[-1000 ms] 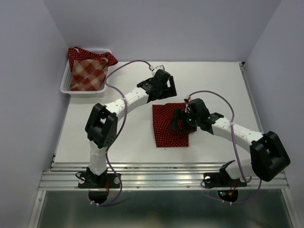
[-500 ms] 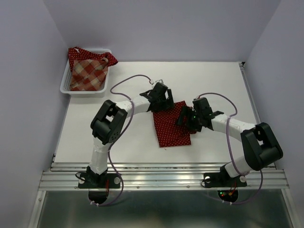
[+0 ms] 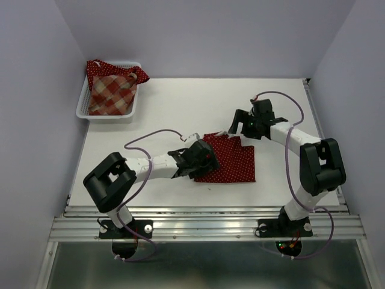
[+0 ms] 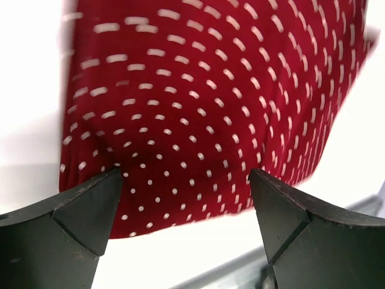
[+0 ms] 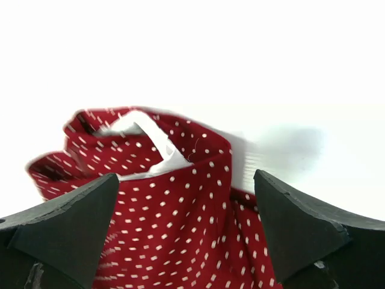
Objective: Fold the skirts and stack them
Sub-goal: Fold the skirt, then neatly place the folded skirt to the corner
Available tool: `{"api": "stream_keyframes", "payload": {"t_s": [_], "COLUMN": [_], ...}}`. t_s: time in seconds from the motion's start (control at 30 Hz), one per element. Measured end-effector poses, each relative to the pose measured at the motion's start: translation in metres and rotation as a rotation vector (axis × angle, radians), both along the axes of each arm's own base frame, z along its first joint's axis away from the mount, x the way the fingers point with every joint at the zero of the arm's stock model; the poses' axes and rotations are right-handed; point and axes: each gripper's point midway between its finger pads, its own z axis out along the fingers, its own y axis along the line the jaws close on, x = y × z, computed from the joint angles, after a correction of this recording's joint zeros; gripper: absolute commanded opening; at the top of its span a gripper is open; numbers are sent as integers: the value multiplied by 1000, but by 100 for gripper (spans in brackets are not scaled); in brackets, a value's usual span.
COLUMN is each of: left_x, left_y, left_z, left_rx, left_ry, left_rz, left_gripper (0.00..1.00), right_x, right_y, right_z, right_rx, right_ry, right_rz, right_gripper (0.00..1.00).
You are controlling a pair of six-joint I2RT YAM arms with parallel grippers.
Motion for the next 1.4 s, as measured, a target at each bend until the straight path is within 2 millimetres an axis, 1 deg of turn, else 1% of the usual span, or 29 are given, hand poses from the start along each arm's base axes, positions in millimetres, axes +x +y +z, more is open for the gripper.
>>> {"api": "stream_keyframes", "payload": {"t_s": [0.07,0.13,0.2,0.27,0.3,0.33,0.4,0.43,0.5,0.57,0.67,0.87,0.93,0.97,1.0,1.03,1.07,1.1,1.13,1.2,1.3,1.4], "left_x": [-23,-27,-20,-11,-7,-3,3,6,12,18,24,23,21,21,20,20,20,19,19,21,27,37], "left_y": [-7,-4,5,11,14,18,23,26,32,36,44,49,51,52,54,56,59,62,66,71,78,91], "left_z": [2,5,10,20,25,32,47,56,69,74,72,56,53,51,50,47,45,42,40,38,40,44], "left_rx": [0,10,48,69,77,84,93,97,99,105,131,178,188,190,196,204,211,220,230,241,243,245], "left_ry": [26,27,18,-10,-25,-43,-84,-112,-146,-164,-167,-138,-133,-132,-130,-128,-124,-120,-115,-110,-111,-115], "left_rz": [-27,-14,29,62,78,92,114,122,135,143,154,153,154,155,155,159,163,166,172,183,206,239], "left_gripper": [99,99,99,99,99,99,99,99,99,99,99,99,99,99,99,99,99,99,99,99,99,99], "right_x": [3,-2,-11,-21,-27,-36,-49,-59,-75,-84,-91,-93,-91,-90,-89,-87,-86,-86,-85,-83,-75,-59], "right_y": [3,1,-7,-17,-24,-31,-38,-42,-46,-47,-44,-39,-36,-35,-34,-32,-32,-31,-31,-32,-35,-38], "right_z": [20,39,70,93,99,101,92,77,49,28,2,-33,-37,-37,-37,-38,-39,-40,-44,-49,-48,-47], "right_rx": [8,5,-12,-29,-38,-51,-66,-78,-104,-123,-145,-165,-157,-153,-149,-149,-151,-148,-156,-169,-189,-219], "right_ry": [-40,-71,-133,-183,-198,-202,-180,-140,-62,-8,64,151,153,148,142,138,135,138,145,155,164,164], "right_rz": [24,29,4,-33,-63,-90,-116,-121,-115,-90,-30,40,55,60,68,73,77,76,77,60,31,10], "right_gripper": [100,100,100,100,100,100,100,100,100,100,100,99,92,87,72,51,27,13,8,1,1,1]}}
